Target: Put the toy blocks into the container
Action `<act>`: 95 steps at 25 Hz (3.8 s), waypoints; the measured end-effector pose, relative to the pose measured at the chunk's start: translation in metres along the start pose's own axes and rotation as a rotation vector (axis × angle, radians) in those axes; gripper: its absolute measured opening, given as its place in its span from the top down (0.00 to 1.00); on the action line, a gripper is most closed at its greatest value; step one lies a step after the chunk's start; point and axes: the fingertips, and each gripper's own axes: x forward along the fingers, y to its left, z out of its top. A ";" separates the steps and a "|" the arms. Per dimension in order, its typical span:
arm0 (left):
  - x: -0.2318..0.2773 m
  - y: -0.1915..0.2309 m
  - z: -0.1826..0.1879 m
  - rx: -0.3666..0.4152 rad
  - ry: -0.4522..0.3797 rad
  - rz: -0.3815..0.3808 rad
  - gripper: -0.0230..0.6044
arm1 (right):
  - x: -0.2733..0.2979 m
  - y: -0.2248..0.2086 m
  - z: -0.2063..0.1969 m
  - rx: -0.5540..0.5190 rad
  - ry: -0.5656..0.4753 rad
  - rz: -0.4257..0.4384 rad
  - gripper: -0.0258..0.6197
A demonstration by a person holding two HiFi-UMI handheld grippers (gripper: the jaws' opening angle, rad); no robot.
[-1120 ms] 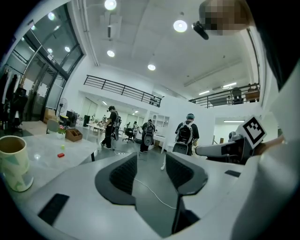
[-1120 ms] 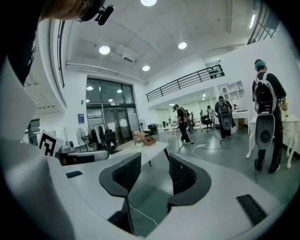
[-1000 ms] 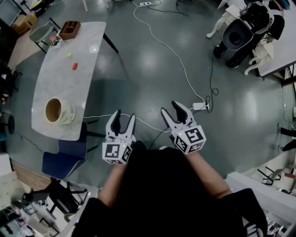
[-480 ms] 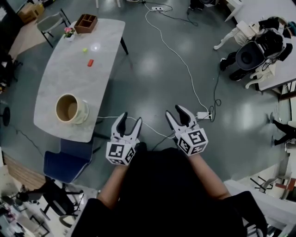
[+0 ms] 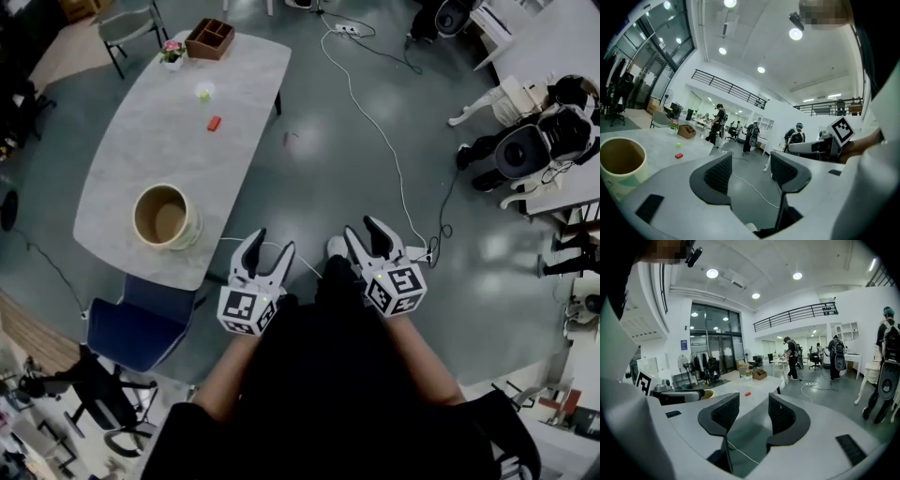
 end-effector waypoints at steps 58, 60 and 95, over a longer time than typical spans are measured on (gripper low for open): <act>0.396 0.165 0.119 -0.003 -0.008 0.451 0.57 | 0.376 -0.325 0.109 0.041 0.083 0.346 0.67; 0.385 0.171 0.116 -0.011 -0.020 0.476 0.57 | 0.383 -0.312 0.107 0.028 0.092 0.374 0.67; 0.230 0.425 0.121 -0.205 -0.208 0.762 0.56 | 0.606 0.019 0.120 -0.363 0.326 0.839 0.67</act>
